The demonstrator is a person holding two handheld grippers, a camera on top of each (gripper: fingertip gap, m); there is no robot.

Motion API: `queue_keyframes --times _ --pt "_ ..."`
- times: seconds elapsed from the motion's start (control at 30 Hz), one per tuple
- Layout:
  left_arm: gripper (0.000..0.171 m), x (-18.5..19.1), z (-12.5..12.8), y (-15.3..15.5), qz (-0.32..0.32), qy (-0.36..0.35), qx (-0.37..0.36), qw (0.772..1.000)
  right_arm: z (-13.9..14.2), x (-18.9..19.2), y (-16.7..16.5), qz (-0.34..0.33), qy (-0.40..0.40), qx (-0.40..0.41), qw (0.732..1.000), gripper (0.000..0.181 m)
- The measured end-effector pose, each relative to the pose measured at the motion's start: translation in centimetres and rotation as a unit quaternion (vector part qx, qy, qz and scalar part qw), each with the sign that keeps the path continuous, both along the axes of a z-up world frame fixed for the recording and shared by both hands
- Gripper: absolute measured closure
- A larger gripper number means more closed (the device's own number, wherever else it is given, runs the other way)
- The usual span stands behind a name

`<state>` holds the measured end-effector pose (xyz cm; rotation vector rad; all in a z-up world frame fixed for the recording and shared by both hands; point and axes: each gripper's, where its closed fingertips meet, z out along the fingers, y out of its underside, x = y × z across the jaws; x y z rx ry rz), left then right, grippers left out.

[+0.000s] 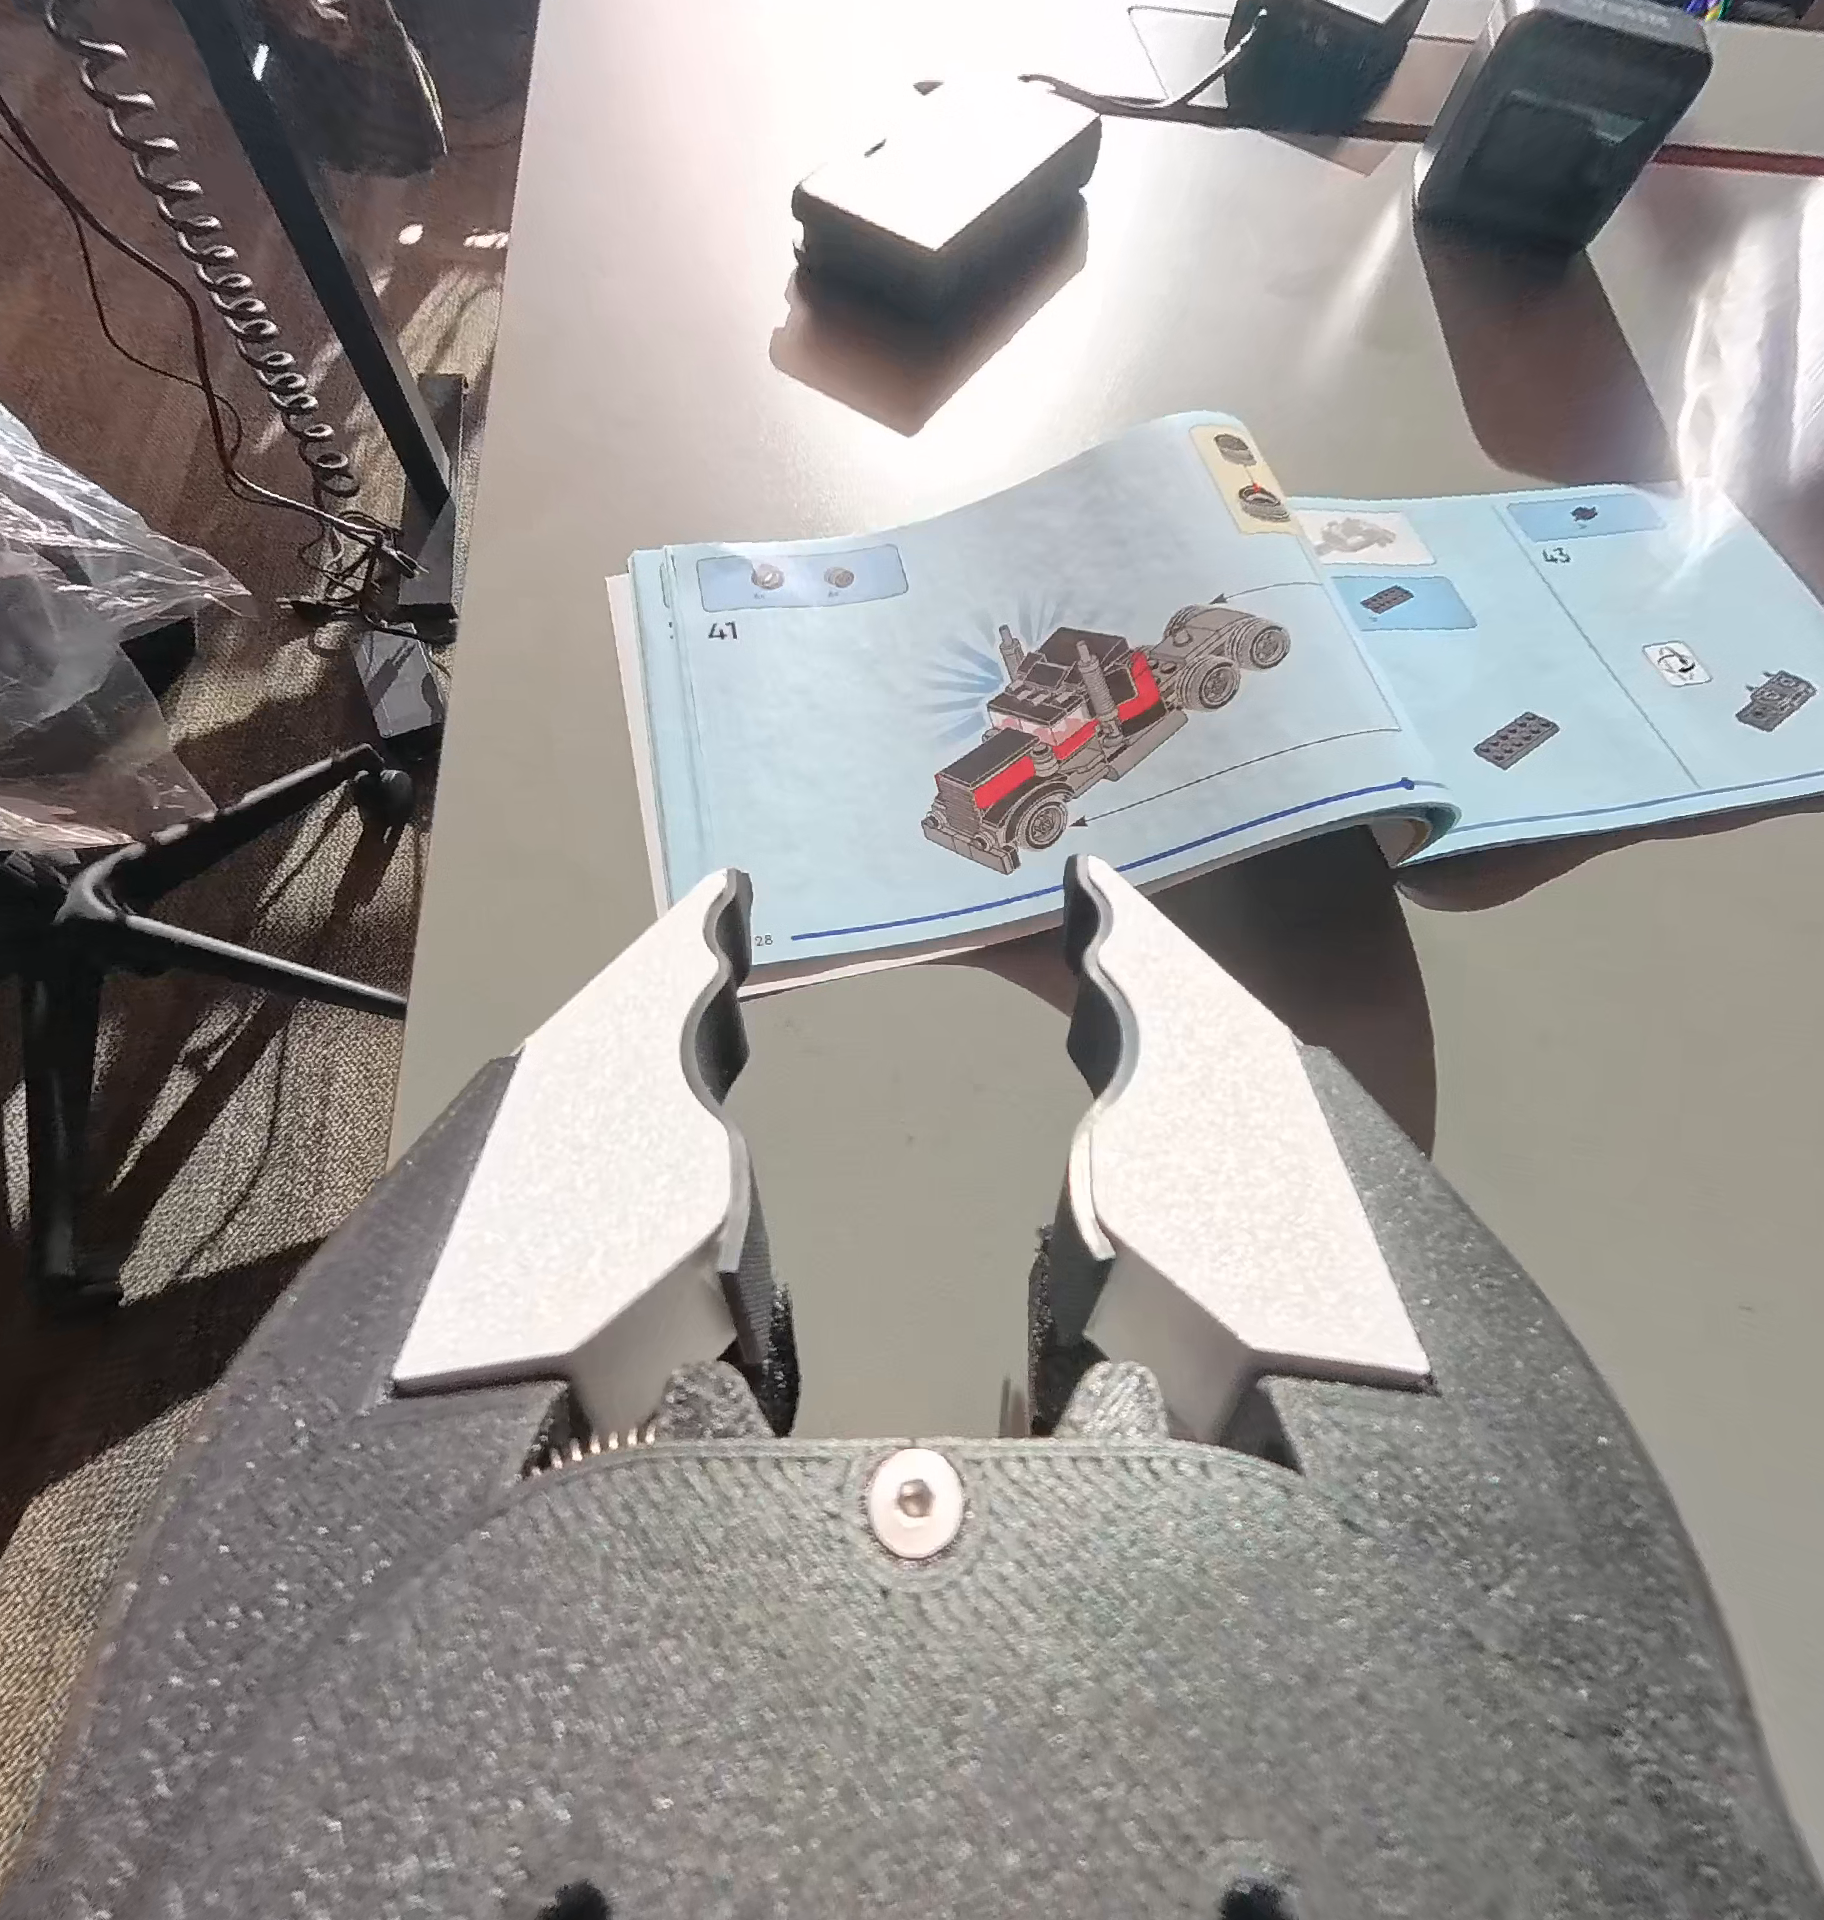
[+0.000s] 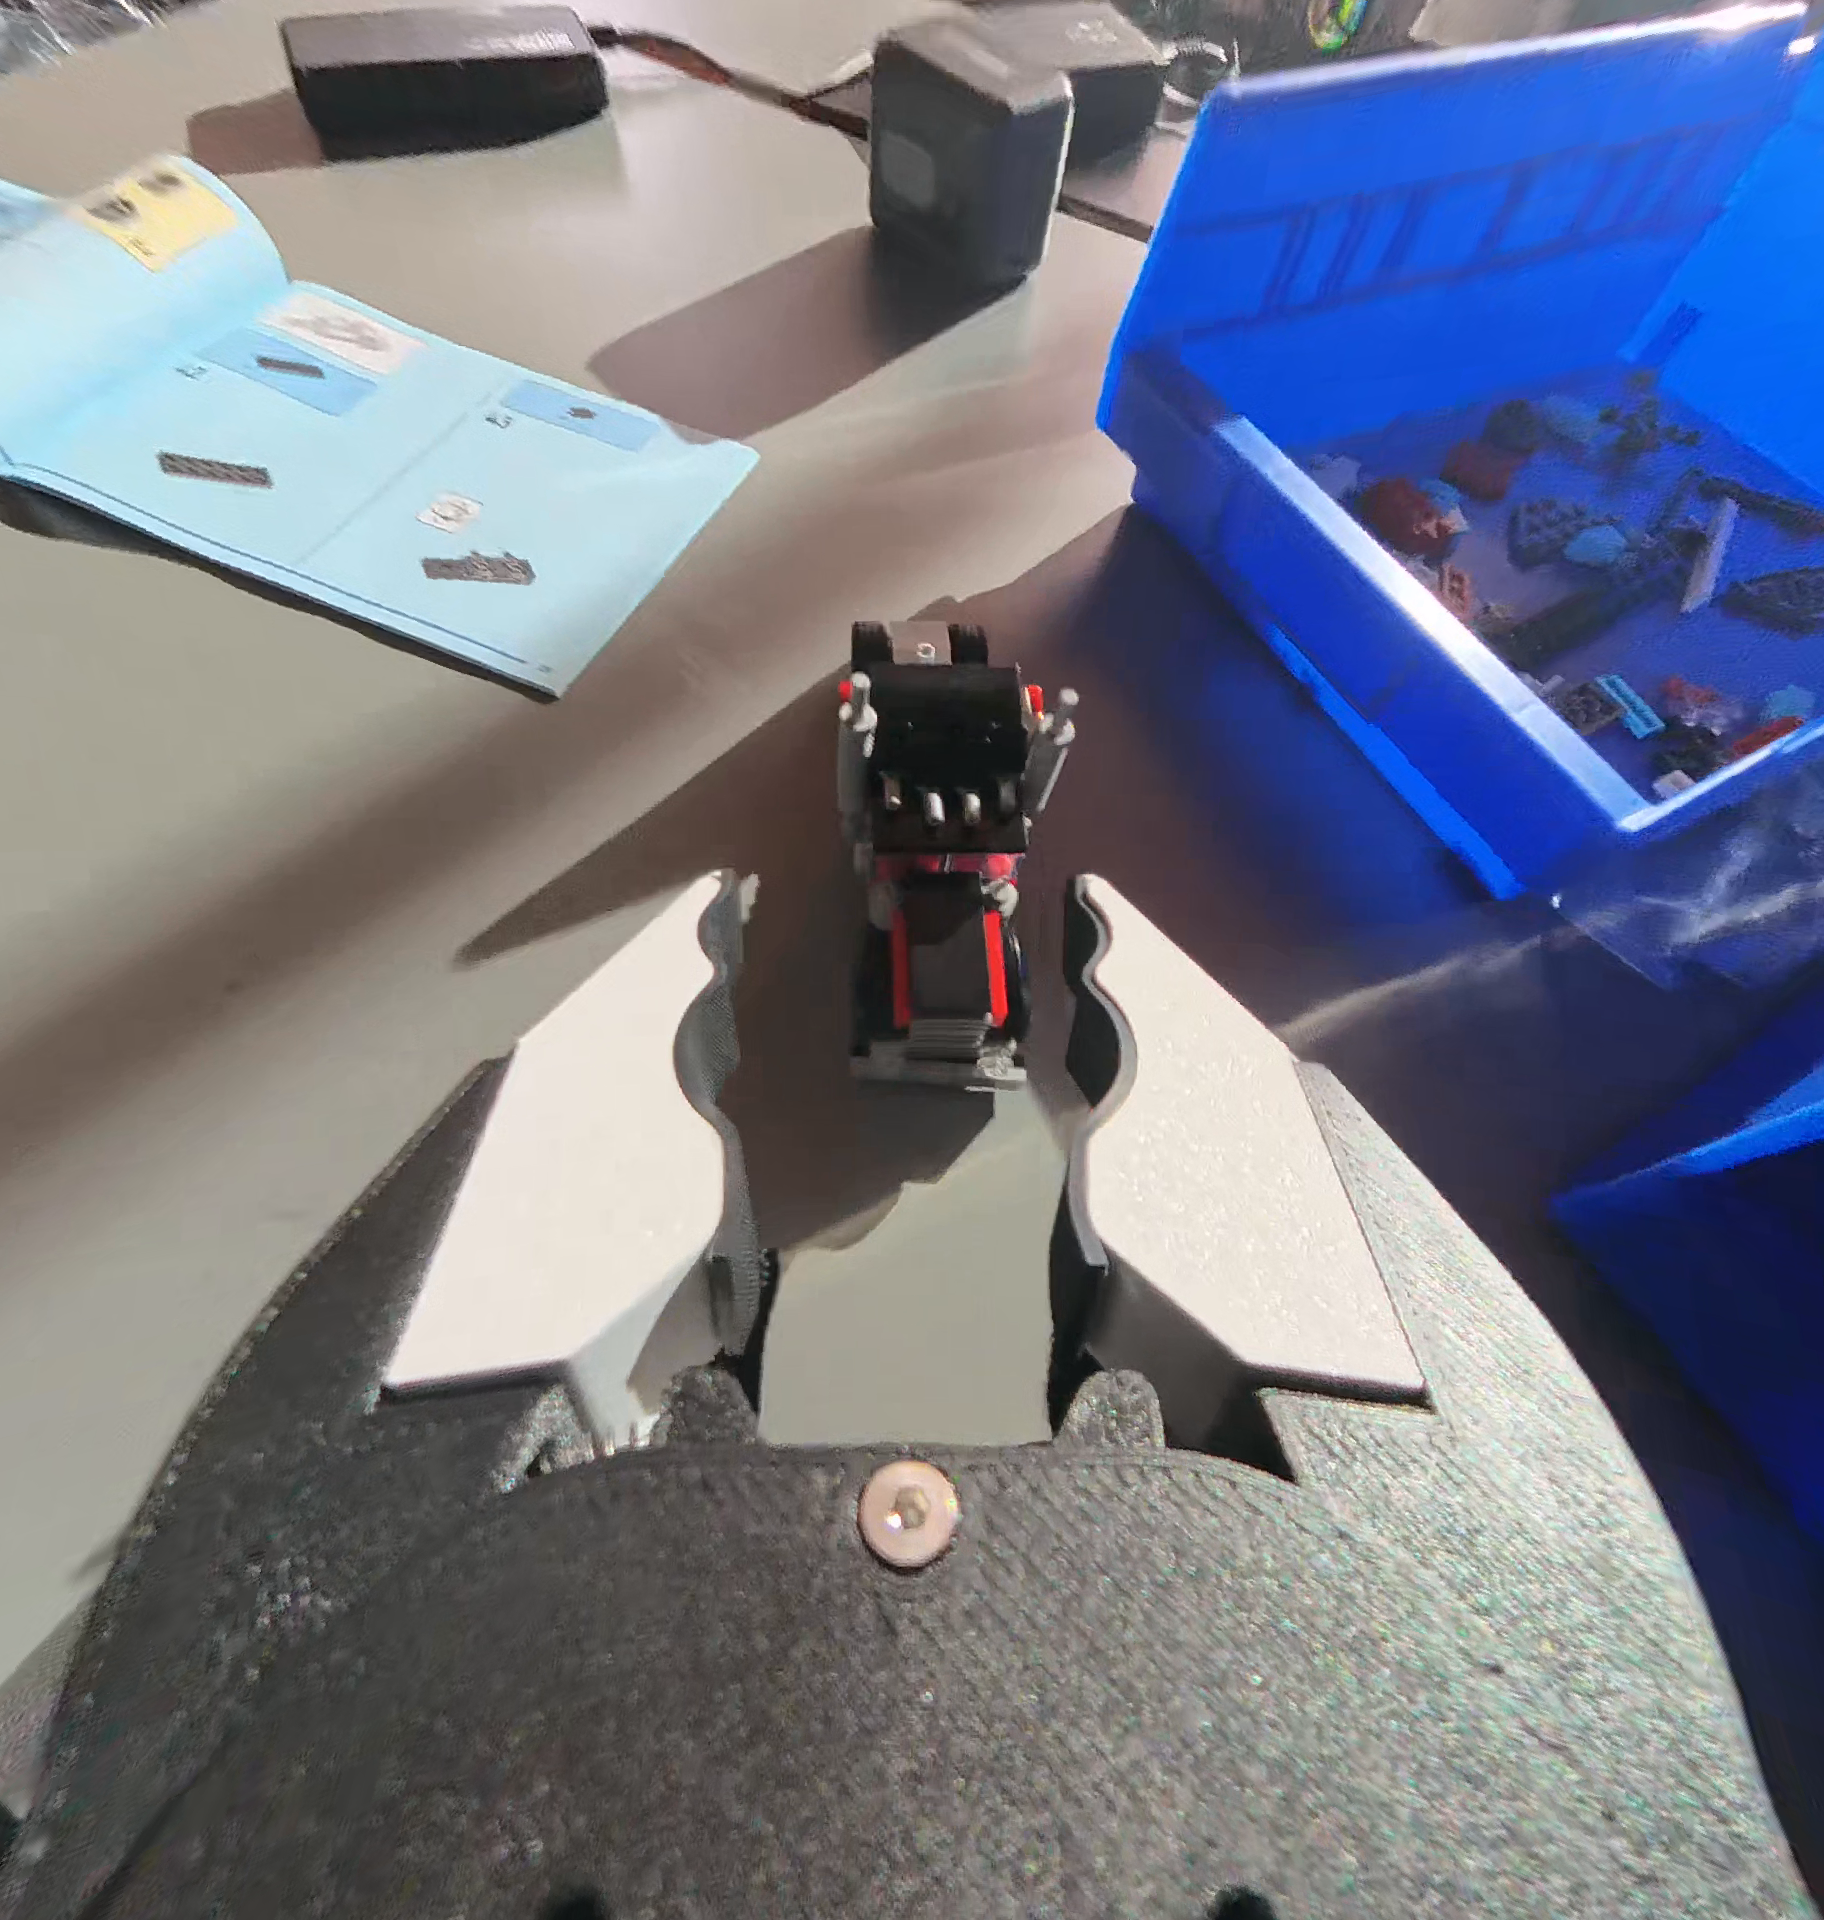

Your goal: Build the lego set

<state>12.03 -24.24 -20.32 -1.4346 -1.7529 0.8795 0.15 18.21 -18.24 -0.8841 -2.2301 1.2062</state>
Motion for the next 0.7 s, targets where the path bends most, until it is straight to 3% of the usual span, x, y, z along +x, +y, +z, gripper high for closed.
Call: queue_keyframes --times 0.13,0.23,0.7 --pt "0.11 0.0 0.1 0.0 -0.002 0.004 0.005 1.0 -2.8 -0.6 0.7 -0.005 -0.023 0.066 0.998 0.115" --pt "0.11 0.0 0.1 0.0 -0.003 0.003 0.005 1.0 -4.2 -0.7 0.6 0.003 -0.038 0.085 0.996 0.131" --pt "0.11 0.0 0.0 -0.1 -0.005 0.004 0.014 1.0 -4.0 -5.1 0.6 0.008 -0.004 0.111 0.994 0.135"
